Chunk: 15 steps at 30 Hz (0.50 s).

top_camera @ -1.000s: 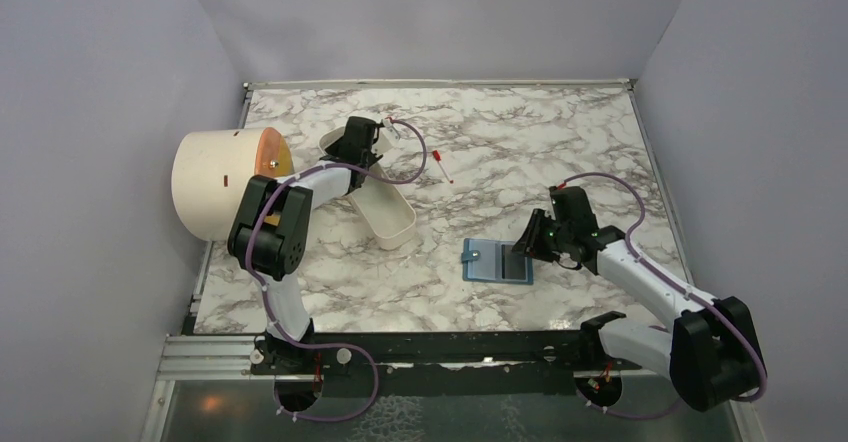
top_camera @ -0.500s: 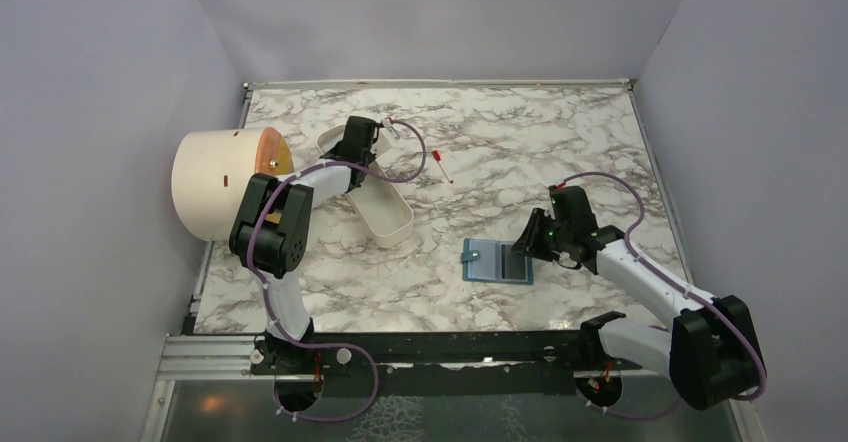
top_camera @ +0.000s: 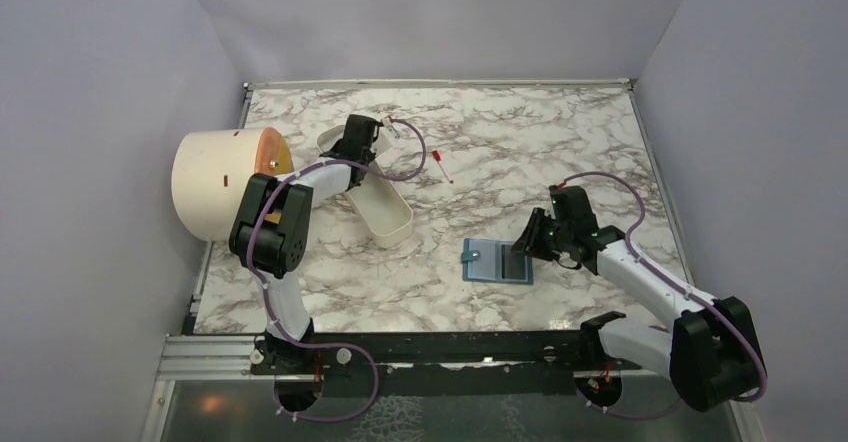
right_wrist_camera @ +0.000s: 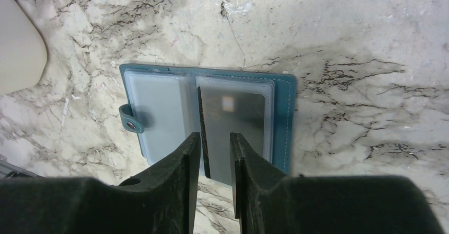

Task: Put the credit cards into the card holder
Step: Pick up the credit card from the storage box.

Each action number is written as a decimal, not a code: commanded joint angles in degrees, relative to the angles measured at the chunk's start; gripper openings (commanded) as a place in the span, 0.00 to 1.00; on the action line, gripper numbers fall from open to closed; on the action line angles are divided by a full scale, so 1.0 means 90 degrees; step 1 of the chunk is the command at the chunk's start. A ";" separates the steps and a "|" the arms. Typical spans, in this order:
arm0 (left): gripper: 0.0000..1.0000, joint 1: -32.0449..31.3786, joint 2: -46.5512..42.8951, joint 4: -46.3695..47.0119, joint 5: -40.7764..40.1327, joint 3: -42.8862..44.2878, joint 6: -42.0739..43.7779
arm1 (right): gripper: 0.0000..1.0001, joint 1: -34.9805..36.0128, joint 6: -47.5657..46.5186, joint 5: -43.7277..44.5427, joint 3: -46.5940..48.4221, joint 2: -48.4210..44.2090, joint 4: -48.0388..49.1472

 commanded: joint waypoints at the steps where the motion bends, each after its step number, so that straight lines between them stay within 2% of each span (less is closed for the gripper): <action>1: 0.31 0.0071 -0.0305 -0.0022 -0.0112 0.0244 0.0013 | 0.27 0.0040 -0.0065 -0.0046 0.0110 -0.0050 0.0149; 11: 0.26 0.0063 -0.0339 -0.0180 -0.0083 0.0341 -0.0013 | 0.27 0.0032 -0.0067 -0.0070 0.0091 -0.0018 0.0184; 15: 0.16 0.0047 -0.0347 -0.0293 -0.0040 0.0395 -0.0058 | 0.27 0.0032 -0.0065 -0.0086 0.0109 -0.0019 0.0180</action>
